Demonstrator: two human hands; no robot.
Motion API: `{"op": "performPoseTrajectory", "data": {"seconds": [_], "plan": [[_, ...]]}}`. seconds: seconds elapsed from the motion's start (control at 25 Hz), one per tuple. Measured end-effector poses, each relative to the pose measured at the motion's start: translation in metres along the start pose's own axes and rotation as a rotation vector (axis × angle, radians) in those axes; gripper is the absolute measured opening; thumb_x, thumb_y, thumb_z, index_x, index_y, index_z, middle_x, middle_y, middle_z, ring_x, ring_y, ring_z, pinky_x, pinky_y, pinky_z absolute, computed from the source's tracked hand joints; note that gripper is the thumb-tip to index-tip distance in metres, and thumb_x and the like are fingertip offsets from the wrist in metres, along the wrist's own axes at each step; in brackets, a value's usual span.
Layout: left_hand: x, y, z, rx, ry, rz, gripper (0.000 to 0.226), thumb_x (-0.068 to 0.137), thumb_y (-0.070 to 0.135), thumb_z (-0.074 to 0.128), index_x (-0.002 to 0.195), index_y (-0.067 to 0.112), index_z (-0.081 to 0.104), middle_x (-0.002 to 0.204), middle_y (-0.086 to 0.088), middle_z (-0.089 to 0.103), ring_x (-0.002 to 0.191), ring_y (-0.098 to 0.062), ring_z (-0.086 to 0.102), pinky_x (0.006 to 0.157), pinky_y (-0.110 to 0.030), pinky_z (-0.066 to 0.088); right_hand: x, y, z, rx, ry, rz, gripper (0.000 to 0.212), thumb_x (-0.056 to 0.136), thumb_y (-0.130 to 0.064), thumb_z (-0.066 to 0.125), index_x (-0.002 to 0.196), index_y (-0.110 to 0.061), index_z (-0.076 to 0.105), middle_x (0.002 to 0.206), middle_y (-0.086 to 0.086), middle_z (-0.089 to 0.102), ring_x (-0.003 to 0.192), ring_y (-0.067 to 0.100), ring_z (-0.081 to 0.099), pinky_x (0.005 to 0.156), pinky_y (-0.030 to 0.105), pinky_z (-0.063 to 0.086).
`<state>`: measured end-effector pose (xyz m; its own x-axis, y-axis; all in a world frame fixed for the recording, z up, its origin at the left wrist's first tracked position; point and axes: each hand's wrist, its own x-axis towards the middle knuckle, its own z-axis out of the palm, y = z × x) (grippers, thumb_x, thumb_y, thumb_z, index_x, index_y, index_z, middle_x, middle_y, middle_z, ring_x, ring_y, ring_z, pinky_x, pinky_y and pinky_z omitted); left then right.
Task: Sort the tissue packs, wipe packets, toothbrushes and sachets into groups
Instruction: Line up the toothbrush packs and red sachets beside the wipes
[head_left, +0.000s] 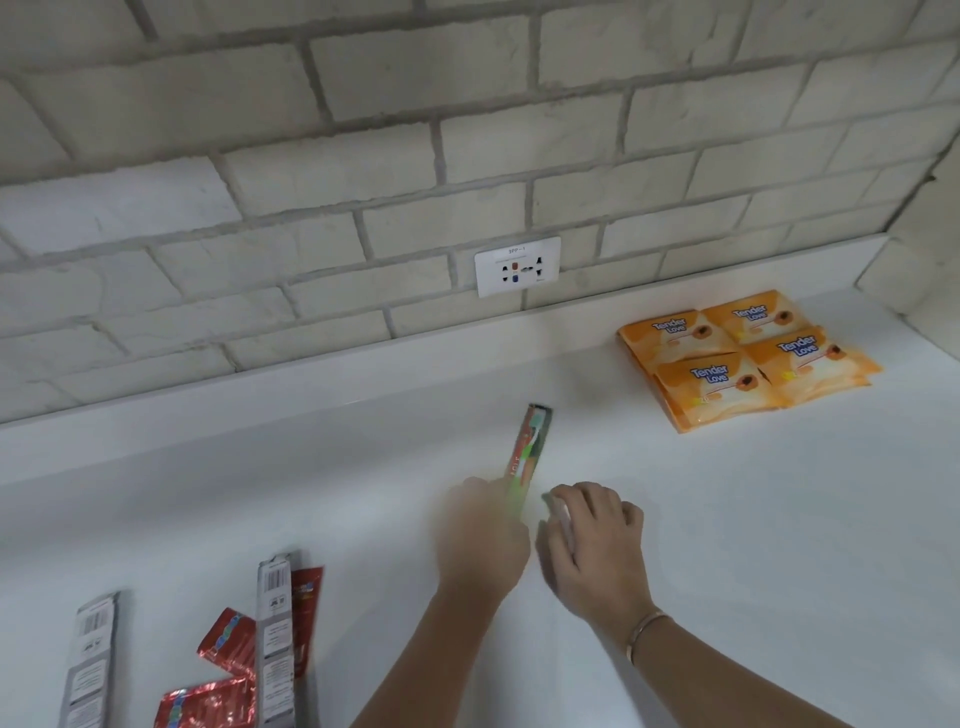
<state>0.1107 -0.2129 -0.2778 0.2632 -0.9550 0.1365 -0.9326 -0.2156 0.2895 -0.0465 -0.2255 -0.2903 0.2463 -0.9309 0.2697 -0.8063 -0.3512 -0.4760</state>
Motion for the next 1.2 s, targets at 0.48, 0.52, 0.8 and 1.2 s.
{"op": "performPoseTrajectory", "data": {"seconds": [0.48,0.52,0.8,1.2], "plan": [[0.073,-0.017,0.022,0.086,0.046,0.222,0.057,0.066,0.001,0.053,0.116,0.022,0.073,0.111,-0.002,0.072,0.089,-0.028,0.068,0.067,-0.036,0.051,0.047,0.051,-0.007,-0.149,-0.073,0.028,0.022,0.083,-0.042,0.057,0.101,-0.03,0.061,0.104,-0.011,0.052,0.1,0.018,0.053,0.084,0.038,0.039],[0.083,-0.018,0.023,0.082,0.044,0.239,0.06,0.068,0.002,0.051,0.12,0.022,0.072,0.117,-0.001,0.072,0.098,-0.028,0.069,0.073,-0.038,0.052,0.055,0.061,-0.011,-0.161,-0.07,0.031,0.023,0.084,-0.043,0.057,0.102,-0.03,0.06,0.104,-0.011,0.05,0.101,0.018,0.052,0.085,0.038,0.038],[0.143,-0.009,0.032,0.175,0.033,0.155,0.05,0.09,0.03,0.054,0.137,0.016,0.058,0.145,-0.011,0.054,0.132,-0.038,0.048,0.102,-0.051,0.04,0.065,0.064,-0.008,-0.176,-0.047,0.083,0.027,0.081,-0.042,0.058,0.105,-0.03,0.059,0.11,-0.008,0.05,0.106,0.019,0.049,0.09,0.04,0.038],[0.15,-0.008,0.046,0.172,-0.002,0.09,0.061,0.095,0.047,0.032,0.148,0.019,0.044,0.151,-0.013,0.044,0.132,-0.036,0.045,0.101,-0.051,0.041,0.068,0.068,-0.011,-0.16,-0.041,0.101,0.026,0.082,-0.042,0.055,0.104,-0.03,0.057,0.11,-0.009,0.049,0.107,0.017,0.047,0.091,0.039,0.037]]}}
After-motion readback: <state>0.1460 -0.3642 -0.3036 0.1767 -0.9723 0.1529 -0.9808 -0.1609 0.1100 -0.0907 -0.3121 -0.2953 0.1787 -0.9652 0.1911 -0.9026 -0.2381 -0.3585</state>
